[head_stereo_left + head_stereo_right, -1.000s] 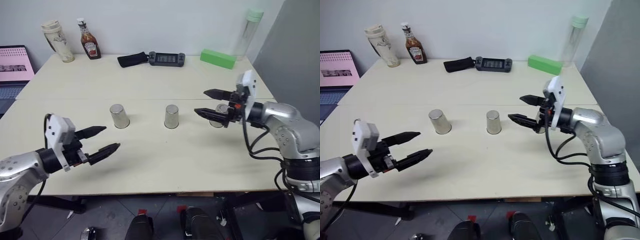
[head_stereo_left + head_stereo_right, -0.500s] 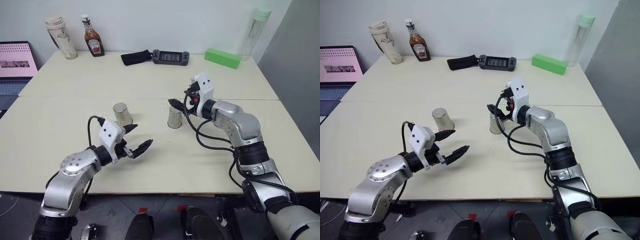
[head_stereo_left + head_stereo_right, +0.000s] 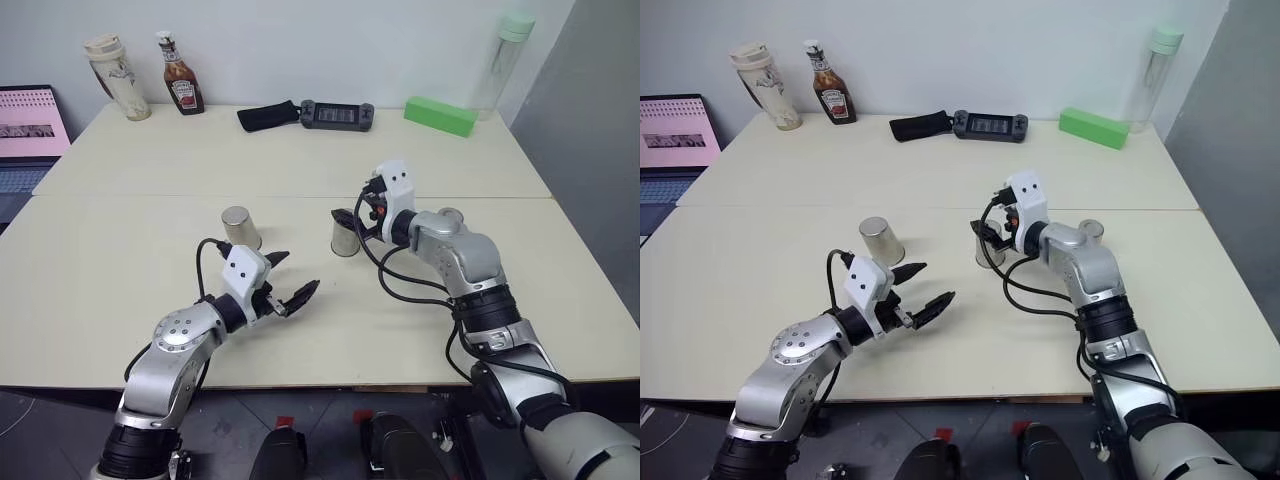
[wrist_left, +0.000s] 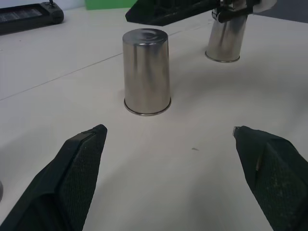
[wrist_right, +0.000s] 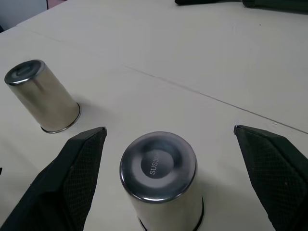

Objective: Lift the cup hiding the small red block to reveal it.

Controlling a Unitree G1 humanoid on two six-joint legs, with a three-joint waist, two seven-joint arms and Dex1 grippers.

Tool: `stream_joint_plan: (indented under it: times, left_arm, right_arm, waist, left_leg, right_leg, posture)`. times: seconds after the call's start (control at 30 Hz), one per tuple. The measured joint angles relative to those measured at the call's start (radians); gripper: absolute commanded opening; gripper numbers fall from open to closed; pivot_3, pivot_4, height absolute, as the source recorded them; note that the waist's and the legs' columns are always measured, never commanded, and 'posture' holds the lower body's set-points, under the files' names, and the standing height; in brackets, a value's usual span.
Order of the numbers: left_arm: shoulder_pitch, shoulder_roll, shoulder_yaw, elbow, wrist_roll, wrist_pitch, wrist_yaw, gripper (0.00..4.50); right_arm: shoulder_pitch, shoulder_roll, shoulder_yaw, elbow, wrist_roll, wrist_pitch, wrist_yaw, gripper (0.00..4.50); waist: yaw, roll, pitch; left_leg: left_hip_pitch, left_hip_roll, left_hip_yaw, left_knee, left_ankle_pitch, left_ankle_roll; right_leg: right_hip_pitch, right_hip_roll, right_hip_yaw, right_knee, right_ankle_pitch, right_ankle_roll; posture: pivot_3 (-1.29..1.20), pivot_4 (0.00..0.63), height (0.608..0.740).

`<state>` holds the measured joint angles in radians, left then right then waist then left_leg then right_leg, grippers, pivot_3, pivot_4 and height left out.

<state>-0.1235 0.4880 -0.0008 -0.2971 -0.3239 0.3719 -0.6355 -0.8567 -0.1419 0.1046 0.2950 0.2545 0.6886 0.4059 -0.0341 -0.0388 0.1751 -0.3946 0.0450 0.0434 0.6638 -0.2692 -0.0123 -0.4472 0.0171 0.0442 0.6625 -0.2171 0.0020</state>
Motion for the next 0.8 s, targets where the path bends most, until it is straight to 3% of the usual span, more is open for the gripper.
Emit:
stream_joint_plan:
  times: [0.43,0.57,0.73,0.8]
  left_arm:
    - [0.014,0.013,0.005,0.016,0.014,-0.009,-0.01,4.49]
    - [0.014,0.014,0.005,0.016,0.014,-0.009,-0.013,4.5]
    - [0.014,0.014,0.005,0.016,0.014,-0.009,-0.016,4.5]
    - [0.014,0.017,0.005,0.016,0.014,-0.009,-0.024,4.5]
  right_arm:
    - [-0.021,0.061,0.007,0.165,-0.082,-0.05,-0.033,4.5]
    - [-0.023,0.071,0.018,0.193,-0.114,-0.058,-0.036,3.92]
    - [-0.023,0.075,0.016,0.184,-0.119,-0.065,-0.041,2.68]
    - [-0.023,0.075,0.015,0.17,-0.117,-0.06,-0.038,2.64]
  waist:
    - [-0.001,0.0,0.0]
    - [-0.001,0.0,0.0]
    - [0.0,0.0,0.0]
    - [-0.001,0.0,0.0]
  left_leg:
    - [-0.001,0.0,-0.006,0.0,0.0,0.0]
    - [-0.001,0.0,-0.006,0.0,0.0,0.0]
    - [-0.001,0.0,-0.007,0.0,0.0,0.0]
    - [-0.001,0.0,-0.007,0.0,0.0,0.0]
  right_leg:
    - [0.0,0.0,0.0,0.0,0.0,0.0]
    - [0.0,0.0,0.0,0.0,0.0,0.0]
    - [0.0,0.0,-0.001,0.0,0.0,0.0]
    - [0.0,0.0,-0.001,0.0,0.0,0.0]
  posture:
    - [0.0,0.15,0.74]
    - [0.0,0.15,0.74]
    - [0.0,0.15,0.74]
    - [0.0,0.15,0.74]
